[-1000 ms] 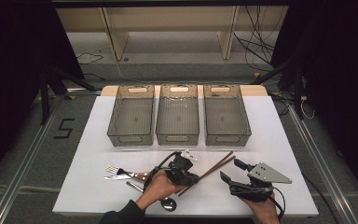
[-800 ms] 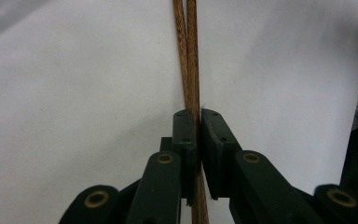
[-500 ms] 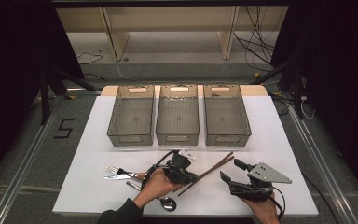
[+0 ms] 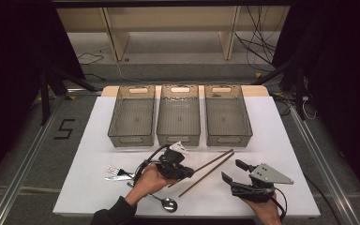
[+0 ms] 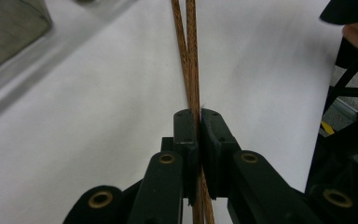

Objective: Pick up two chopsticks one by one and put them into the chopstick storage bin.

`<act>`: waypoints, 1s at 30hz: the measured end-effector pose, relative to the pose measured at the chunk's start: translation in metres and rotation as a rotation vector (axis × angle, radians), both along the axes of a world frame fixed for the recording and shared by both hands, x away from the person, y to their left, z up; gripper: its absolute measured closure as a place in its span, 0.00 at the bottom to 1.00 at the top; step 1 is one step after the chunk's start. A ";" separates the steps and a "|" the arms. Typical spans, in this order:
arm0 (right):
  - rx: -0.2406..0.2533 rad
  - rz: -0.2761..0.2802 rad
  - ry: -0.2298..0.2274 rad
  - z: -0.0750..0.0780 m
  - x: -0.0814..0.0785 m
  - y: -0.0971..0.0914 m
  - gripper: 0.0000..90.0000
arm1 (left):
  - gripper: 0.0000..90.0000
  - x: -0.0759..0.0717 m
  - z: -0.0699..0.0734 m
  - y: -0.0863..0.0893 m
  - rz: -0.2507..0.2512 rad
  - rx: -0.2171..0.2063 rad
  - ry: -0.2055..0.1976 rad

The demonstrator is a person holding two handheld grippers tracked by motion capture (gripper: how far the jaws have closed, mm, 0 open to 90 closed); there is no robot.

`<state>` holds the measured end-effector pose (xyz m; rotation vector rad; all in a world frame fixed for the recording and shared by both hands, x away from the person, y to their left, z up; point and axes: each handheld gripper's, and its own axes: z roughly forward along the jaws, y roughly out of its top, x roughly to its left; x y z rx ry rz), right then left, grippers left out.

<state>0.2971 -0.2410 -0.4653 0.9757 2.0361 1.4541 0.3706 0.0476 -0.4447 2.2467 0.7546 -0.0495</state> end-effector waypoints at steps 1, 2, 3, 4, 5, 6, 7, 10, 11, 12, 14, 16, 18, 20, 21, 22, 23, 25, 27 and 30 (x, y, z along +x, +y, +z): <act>0.001 -0.001 0.000 0.000 0.000 0.000 0.34 | 0.95 0.000 0.003 0.003 0.001 -0.007 -0.004; 0.001 -0.001 0.000 0.000 0.000 0.000 0.34 | 0.95 0.000 0.006 0.007 0.005 -0.014 -0.007; 0.001 -0.001 0.000 0.000 0.000 0.000 0.34 | 0.95 0.001 0.009 0.011 0.008 -0.017 -0.012; 0.000 -0.001 0.000 0.000 0.000 0.000 0.34 | 0.95 0.001 0.012 0.015 0.011 -0.022 -0.020; -0.001 0.000 0.000 0.000 0.000 0.001 0.34 | 0.95 0.002 0.015 0.019 0.017 -0.027 -0.024; -0.001 -0.001 0.001 0.000 0.000 0.001 0.34 | 0.95 0.002 0.017 0.023 0.023 -0.032 -0.028; -0.002 0.000 0.000 0.000 0.000 0.001 0.34 | 0.95 0.003 0.020 0.027 0.029 -0.038 -0.030; -0.002 0.000 0.001 0.000 0.000 0.001 0.34 | 0.95 0.005 0.027 0.040 0.056 -0.060 -0.044; -0.002 -0.001 0.001 0.000 0.000 0.001 0.34 | 0.95 0.006 0.030 0.045 0.063 -0.065 -0.050; -0.002 -0.001 0.001 0.000 0.000 0.001 0.34 | 0.95 0.008 0.032 0.049 0.071 -0.071 -0.056; 0.000 0.001 0.000 -0.001 0.000 0.001 0.34 | 0.95 0.010 0.037 0.059 0.099 -0.088 -0.067; -0.006 0.002 0.002 -0.001 0.000 0.001 0.34 | 0.95 0.012 0.041 0.069 0.126 -0.104 -0.077; -0.007 0.003 0.003 -0.001 0.000 0.002 0.34 | 0.95 0.014 0.044 0.078 0.160 -0.119 -0.088; -0.007 0.005 0.003 -0.001 0.000 0.002 0.34 | 0.95 0.018 0.046 0.087 0.194 -0.125 -0.102; -0.007 0.005 0.003 -0.001 0.000 0.002 0.34 | 0.95 0.019 0.046 0.092 0.212 -0.130 -0.108; -0.006 0.005 0.003 -0.001 0.000 0.002 0.34 | 0.95 0.021 0.046 0.097 0.228 -0.134 -0.111; -0.006 0.005 0.005 -0.001 0.000 0.002 0.34 | 0.95 0.023 0.046 0.101 0.248 -0.142 -0.112; -0.004 0.002 0.005 -0.001 0.000 0.002 0.34 | 0.95 0.028 0.047 0.110 0.287 -0.146 -0.125; -0.003 0.000 0.007 -0.001 0.001 0.002 0.34 | 0.95 0.036 0.048 0.119 0.326 -0.153 -0.136; 0.000 -0.006 0.011 -0.002 0.002 0.000 0.34 | 0.95 0.046 0.052 0.136 0.387 -0.171 -0.146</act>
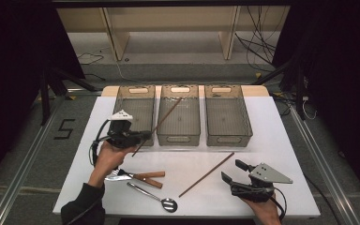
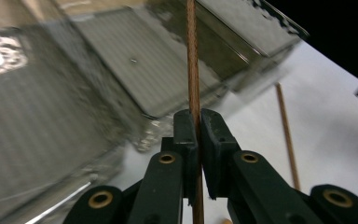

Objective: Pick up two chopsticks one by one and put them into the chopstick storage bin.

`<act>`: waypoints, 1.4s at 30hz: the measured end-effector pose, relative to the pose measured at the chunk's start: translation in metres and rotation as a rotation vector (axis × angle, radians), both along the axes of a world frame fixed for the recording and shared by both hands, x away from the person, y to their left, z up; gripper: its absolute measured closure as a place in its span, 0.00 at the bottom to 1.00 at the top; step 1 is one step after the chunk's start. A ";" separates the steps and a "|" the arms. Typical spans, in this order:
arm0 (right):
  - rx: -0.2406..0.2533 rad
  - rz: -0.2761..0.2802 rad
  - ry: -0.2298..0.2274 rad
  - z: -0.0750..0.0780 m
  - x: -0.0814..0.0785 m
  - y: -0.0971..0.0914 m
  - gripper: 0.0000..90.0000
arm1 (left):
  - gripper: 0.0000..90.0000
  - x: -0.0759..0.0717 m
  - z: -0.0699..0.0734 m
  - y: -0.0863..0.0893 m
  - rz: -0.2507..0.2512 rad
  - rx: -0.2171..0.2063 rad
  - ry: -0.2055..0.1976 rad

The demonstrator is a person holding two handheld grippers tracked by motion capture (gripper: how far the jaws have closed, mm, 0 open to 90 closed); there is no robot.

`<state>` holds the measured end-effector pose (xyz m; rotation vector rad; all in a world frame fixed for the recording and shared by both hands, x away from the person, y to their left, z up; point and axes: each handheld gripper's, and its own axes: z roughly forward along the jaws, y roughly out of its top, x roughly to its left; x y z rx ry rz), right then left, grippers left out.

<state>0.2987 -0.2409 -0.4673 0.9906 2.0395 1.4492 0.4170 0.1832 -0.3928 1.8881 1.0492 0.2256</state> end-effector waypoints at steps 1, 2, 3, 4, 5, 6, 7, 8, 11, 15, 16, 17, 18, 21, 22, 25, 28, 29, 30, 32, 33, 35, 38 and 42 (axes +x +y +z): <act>0.000 -0.003 0.000 0.000 0.000 0.000 0.34 | 0.95 0.004 0.002 0.006 0.020 -0.002 -0.004; 0.001 -0.002 0.001 0.000 0.000 -0.001 0.34 | 0.95 0.009 0.004 0.012 0.044 0.002 -0.006; 0.003 0.000 0.001 0.000 0.000 -0.001 0.34 | 0.95 0.013 0.006 0.016 0.058 0.008 -0.007; 0.003 0.000 0.002 0.000 0.000 0.000 0.34 | 0.95 0.018 0.009 0.021 0.075 0.017 -0.007; 0.004 0.001 0.003 -0.001 0.001 0.000 0.34 | 0.95 0.024 0.012 0.025 0.094 0.030 -0.006; 0.004 0.001 0.004 -0.001 0.001 0.001 0.34 | 0.95 0.029 0.014 0.029 0.115 0.040 -0.009; -0.001 0.003 0.005 -0.001 0.000 0.001 0.34 | 0.95 0.034 0.016 0.032 0.132 0.053 -0.012; -0.003 0.004 0.004 -0.001 0.000 0.001 0.34 | 0.95 0.039 0.017 0.035 0.144 0.061 -0.011; 0.001 0.003 0.006 -0.001 0.000 0.001 0.34 | 0.95 0.052 0.017 0.043 0.164 0.066 -0.007; 0.006 0.002 0.006 -0.001 0.001 0.001 0.34 | 0.95 0.067 0.012 0.050 0.192 0.076 0.007; 0.007 0.004 0.006 -0.001 0.001 0.001 0.34 | 0.95 0.070 0.011 0.051 0.188 0.083 0.005; 0.006 0.002 0.006 -0.001 0.001 0.001 0.34 | 0.94 0.073 0.010 0.052 0.191 0.090 0.007; 0.005 0.003 0.007 -0.001 0.001 0.001 0.34 | 0.94 0.076 0.009 0.053 0.196 0.102 0.008; 0.006 0.002 0.007 -0.001 0.001 0.001 0.34 | 0.94 0.082 0.006 0.055 0.198 0.132 0.015; 0.007 0.003 0.007 -0.001 0.001 0.001 0.34 | 0.94 0.084 0.004 0.055 0.196 0.136 0.018; 0.006 0.004 0.008 -0.002 0.001 0.001 0.34 | 0.94 0.089 0.000 0.055 0.199 0.147 0.024; 0.005 0.007 0.007 -0.002 0.001 0.001 0.34 | 0.94 0.092 -0.006 0.056 0.201 0.160 0.030; 0.004 0.006 0.008 -0.002 0.001 0.001 0.34 | 0.94 0.093 -0.007 0.056 0.202 0.165 0.031; 0.005 0.006 0.008 -0.002 0.001 0.001 0.34 | 0.94 0.094 -0.009 0.056 0.204 0.177 0.034; 0.005 0.006 0.008 -0.002 0.001 0.001 0.34 | 0.94 0.096 -0.011 0.057 0.207 0.185 0.041; 0.005 0.006 0.008 -0.002 0.001 0.001 0.34 | 0.94 0.096 -0.012 0.058 0.211 0.188 0.041; 0.004 0.007 0.008 -0.002 0.001 0.001 0.34 | 0.94 0.096 -0.014 0.058 0.212 0.199 0.047; 0.005 0.007 0.009 -0.002 0.001 0.001 0.34 | 0.94 0.097 -0.017 0.059 0.218 0.220 0.044; 0.004 0.008 0.007 -0.002 0.001 0.001 0.35 | 0.94 0.099 -0.020 0.060 0.226 0.222 0.050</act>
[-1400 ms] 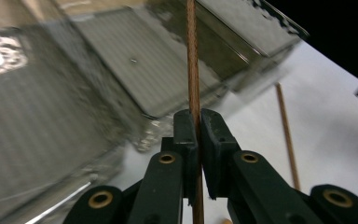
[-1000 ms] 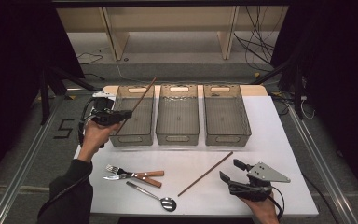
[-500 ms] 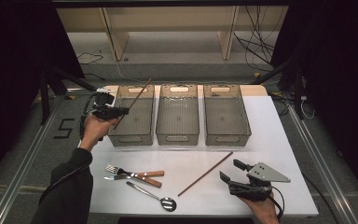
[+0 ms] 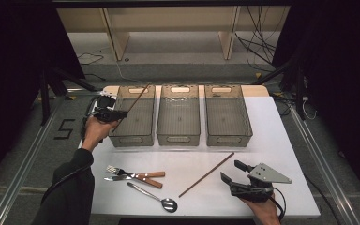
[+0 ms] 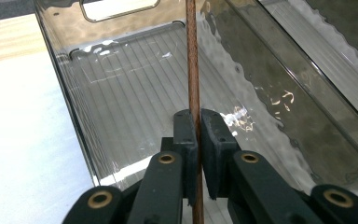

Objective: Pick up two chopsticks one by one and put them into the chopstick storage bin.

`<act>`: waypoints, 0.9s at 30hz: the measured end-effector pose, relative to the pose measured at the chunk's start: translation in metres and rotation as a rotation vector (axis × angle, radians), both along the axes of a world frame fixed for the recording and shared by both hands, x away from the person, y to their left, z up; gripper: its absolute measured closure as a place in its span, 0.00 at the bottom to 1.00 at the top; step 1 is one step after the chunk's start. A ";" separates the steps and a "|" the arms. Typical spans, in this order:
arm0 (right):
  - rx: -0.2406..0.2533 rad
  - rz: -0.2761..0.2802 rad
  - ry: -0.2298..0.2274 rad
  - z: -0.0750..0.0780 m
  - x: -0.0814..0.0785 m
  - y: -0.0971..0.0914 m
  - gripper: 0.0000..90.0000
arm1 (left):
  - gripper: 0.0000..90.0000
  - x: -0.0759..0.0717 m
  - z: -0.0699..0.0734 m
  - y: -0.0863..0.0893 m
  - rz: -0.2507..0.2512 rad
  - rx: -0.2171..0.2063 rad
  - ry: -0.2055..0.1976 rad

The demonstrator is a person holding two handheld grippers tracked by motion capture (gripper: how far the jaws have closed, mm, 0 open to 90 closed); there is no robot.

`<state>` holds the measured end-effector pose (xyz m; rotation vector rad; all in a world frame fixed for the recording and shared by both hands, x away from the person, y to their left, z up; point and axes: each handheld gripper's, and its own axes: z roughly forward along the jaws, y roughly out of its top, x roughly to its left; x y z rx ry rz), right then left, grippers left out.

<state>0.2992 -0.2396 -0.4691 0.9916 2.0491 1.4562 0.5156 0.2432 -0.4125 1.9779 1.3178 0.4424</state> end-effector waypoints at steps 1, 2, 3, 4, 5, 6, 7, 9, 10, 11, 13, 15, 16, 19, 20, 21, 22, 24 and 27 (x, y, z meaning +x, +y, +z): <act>0.001 0.000 0.000 0.000 0.000 0.000 0.35 | 0.94 0.000 0.000 0.000 -0.002 0.007 0.005; 0.000 0.001 0.001 0.000 0.000 0.000 0.35 | 0.94 0.001 -0.001 -0.001 0.001 0.010 0.003; 0.001 0.000 0.002 0.000 0.000 0.000 0.35 | 0.94 0.001 -0.001 0.000 0.002 0.015 0.004; 0.002 0.000 0.002 0.000 0.000 0.000 0.35 | 0.94 0.001 -0.002 0.000 0.005 0.014 0.007; 0.003 -0.001 0.001 0.000 0.000 0.000 0.35 | 0.94 0.002 -0.002 0.000 0.008 0.011 0.008; 0.003 0.000 0.001 0.000 0.000 0.000 0.35 | 0.94 0.003 -0.003 0.000 0.006 0.016 0.010; 0.002 0.000 0.001 0.000 0.000 0.000 0.35 | 0.94 0.003 -0.004 0.000 0.006 0.024 0.013; 0.002 0.000 0.001 0.000 0.000 0.000 0.35 | 0.92 0.004 -0.005 0.000 0.019 0.031 0.006; 0.003 0.000 0.001 0.000 0.000 0.000 0.35 | 0.83 0.004 -0.005 0.000 0.023 0.025 0.004; 0.003 0.000 0.001 0.000 0.000 0.000 0.35 | 0.74 0.004 -0.005 0.000 0.020 0.022 -0.002; 0.003 0.000 0.001 0.000 0.000 -0.001 0.35 | 0.62 0.002 -0.002 -0.001 0.013 0.012 -0.011; 0.003 -0.001 0.001 0.000 0.000 -0.001 0.35 | 0.50 0.000 0.001 -0.003 0.015 0.001 -0.026; 0.003 -0.001 0.001 0.000 0.000 0.000 0.35 | 0.46 -0.002 0.003 -0.004 0.019 -0.012 -0.031; 0.001 0.000 0.000 0.000 0.000 0.000 0.35 | 0.38 -0.007 0.009 -0.007 0.007 -0.050 -0.033; 0.001 0.000 0.000 0.000 0.000 0.000 0.35 | 0.36 -0.010 0.011 -0.011 0.002 -0.055 -0.040; 0.001 -0.001 0.000 0.000 0.000 0.000 0.35 | 0.33 -0.014 0.013 -0.014 -0.008 -0.054 -0.043; 0.001 -0.001 0.000 0.000 0.000 0.000 0.35 | 0.33 -0.018 0.015 -0.017 -0.018 -0.056 -0.048; 0.000 -0.001 -0.001 0.000 0.000 0.000 0.35 | 0.30 -0.027 0.019 -0.024 -0.036 -0.088 -0.062; 0.000 -0.002 -0.001 0.000 0.000 0.000 0.35 | 0.28 -0.044 0.023 -0.035 -0.067 -0.131 -0.080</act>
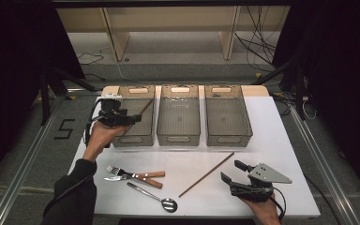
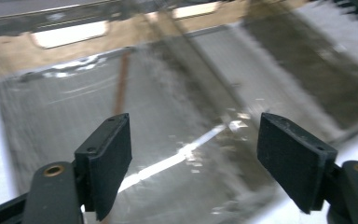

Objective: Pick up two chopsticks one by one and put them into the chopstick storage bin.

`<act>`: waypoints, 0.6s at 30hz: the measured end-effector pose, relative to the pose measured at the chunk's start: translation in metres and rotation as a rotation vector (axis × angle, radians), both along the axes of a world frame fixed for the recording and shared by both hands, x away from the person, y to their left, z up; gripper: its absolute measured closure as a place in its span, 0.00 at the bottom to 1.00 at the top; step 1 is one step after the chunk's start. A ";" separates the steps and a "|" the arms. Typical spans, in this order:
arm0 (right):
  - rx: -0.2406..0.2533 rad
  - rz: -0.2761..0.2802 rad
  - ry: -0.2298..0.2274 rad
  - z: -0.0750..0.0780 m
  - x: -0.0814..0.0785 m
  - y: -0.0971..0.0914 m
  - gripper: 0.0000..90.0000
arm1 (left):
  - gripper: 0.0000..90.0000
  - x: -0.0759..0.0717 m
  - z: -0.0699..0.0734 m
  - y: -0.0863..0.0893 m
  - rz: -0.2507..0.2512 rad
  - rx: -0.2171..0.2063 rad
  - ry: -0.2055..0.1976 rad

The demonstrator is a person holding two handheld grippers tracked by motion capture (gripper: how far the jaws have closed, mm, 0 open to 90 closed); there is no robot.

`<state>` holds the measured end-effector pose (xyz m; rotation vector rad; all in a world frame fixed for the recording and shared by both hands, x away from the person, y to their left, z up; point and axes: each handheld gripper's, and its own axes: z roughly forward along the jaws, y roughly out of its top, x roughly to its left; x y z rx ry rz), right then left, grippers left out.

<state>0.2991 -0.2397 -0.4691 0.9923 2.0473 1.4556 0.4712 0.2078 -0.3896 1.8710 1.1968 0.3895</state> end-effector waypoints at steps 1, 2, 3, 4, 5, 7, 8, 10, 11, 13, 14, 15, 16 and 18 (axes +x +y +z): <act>-0.001 0.000 0.000 0.000 0.000 0.000 0.35 | 0.28 -0.006 0.000 -0.004 -0.015 -0.013 -0.003; -0.002 0.001 0.000 0.000 0.000 0.000 0.35 | 0.27 -0.011 -0.001 -0.008 -0.024 -0.025 -0.005; -0.002 0.001 0.000 0.000 0.000 0.000 0.35 | 0.27 -0.016 -0.002 -0.013 -0.033 -0.034 -0.003; -0.002 0.001 0.001 0.000 0.000 0.000 0.35 | 0.27 -0.021 -0.003 -0.019 -0.051 -0.033 0.004; -0.001 0.001 0.000 0.000 0.000 0.000 0.35 | 0.26 -0.026 -0.004 -0.024 -0.066 -0.035 0.006; -0.005 0.001 0.001 0.000 0.000 0.001 0.35 | 0.25 -0.036 -0.006 -0.032 -0.083 -0.081 -0.004; -0.004 0.001 0.000 0.000 -0.001 0.001 0.35 | 0.25 -0.041 -0.008 -0.036 -0.092 -0.101 -0.006; -0.003 0.000 0.001 0.000 0.000 0.000 0.35 | 0.25 -0.046 -0.010 -0.047 -0.110 -0.081 -0.006; -0.002 0.002 0.001 0.000 0.000 0.001 0.35 | 0.23 -0.049 -0.011 -0.053 -0.124 -0.057 -0.005; -0.004 0.003 -0.002 0.000 0.000 0.002 0.35 | 0.22 -0.055 -0.012 -0.063 -0.142 -0.064 -0.020; -0.008 0.005 -0.004 0.000 -0.001 0.002 0.35 | 0.22 -0.058 -0.013 -0.069 -0.162 -0.057 -0.014; -0.008 0.007 -0.006 0.000 -0.001 0.003 0.35 | 0.22 -0.060 -0.015 -0.074 -0.180 -0.040 -0.007; -0.007 0.008 -0.007 0.001 -0.001 0.003 0.35 | 0.21 -0.062 -0.017 -0.079 -0.197 -0.024 -0.005; -0.010 0.010 -0.008 0.000 -0.001 0.003 0.35 | 0.21 -0.065 -0.021 -0.088 -0.227 -0.026 0.012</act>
